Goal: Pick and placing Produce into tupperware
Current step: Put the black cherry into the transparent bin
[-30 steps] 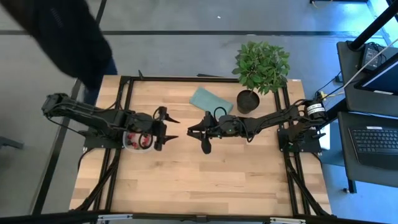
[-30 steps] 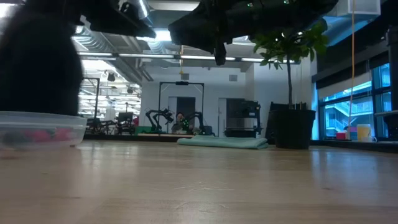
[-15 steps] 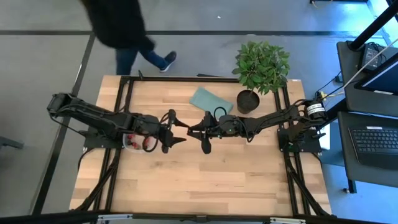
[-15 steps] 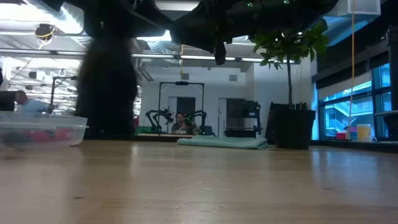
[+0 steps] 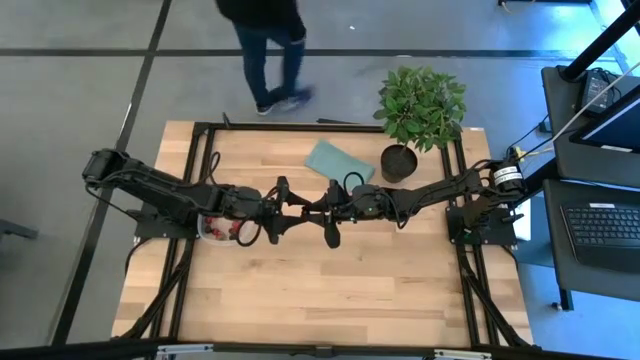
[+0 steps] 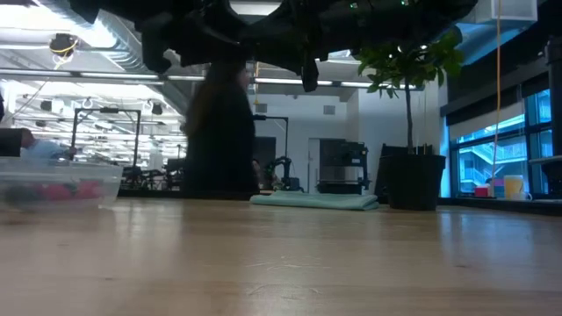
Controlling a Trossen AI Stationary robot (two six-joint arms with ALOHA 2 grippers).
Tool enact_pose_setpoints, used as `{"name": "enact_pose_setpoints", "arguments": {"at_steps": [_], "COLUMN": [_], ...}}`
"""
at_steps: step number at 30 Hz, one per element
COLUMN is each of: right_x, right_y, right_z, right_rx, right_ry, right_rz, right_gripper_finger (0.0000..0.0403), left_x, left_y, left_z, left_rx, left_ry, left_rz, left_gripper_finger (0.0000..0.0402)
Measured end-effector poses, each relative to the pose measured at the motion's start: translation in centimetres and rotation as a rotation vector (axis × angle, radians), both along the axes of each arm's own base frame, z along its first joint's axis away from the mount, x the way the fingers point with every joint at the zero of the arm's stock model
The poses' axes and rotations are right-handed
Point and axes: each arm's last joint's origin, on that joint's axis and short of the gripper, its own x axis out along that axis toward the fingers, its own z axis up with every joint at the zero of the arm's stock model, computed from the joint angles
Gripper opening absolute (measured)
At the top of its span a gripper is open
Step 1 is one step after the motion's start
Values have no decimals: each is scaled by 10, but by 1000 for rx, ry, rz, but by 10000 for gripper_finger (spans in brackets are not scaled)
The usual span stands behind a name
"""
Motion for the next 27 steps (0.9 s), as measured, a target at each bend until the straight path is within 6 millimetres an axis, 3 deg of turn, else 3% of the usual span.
{"name": "enact_pose_setpoints", "arguments": {"at_steps": [27], "right_x": [0], "right_y": [0], "right_z": [0], "right_rx": [11], "right_ry": [0], "right_rz": [-2], "right_gripper_finger": [106], "left_x": [2], "left_y": [3], "left_z": [-1], "left_rx": [13], "left_ry": [2], "left_rz": [3], "left_gripper_finger": [182]}}
